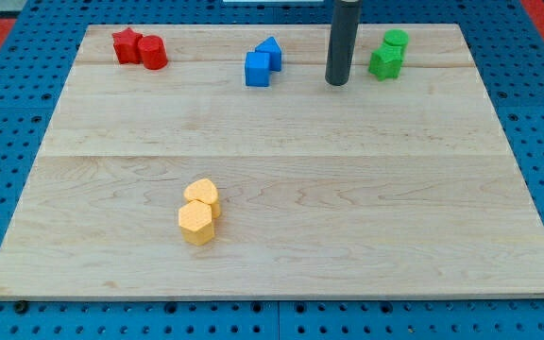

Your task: Push the green blocks downwards of the board

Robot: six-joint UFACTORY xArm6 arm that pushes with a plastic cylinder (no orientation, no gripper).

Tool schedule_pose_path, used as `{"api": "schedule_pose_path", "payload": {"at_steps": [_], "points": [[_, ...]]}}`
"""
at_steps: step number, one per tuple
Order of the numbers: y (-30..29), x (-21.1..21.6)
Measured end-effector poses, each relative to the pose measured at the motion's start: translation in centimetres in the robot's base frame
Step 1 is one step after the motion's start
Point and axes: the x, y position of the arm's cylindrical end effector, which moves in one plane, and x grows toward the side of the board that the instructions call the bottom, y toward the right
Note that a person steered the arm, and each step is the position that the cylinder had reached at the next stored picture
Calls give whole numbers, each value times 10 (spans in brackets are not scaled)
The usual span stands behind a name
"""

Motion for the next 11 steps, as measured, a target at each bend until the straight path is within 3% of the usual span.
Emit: {"api": "schedule_pose_path", "payload": {"at_steps": [8,10,11], "points": [[-3,10],[2,-41],[51,-92]]}}
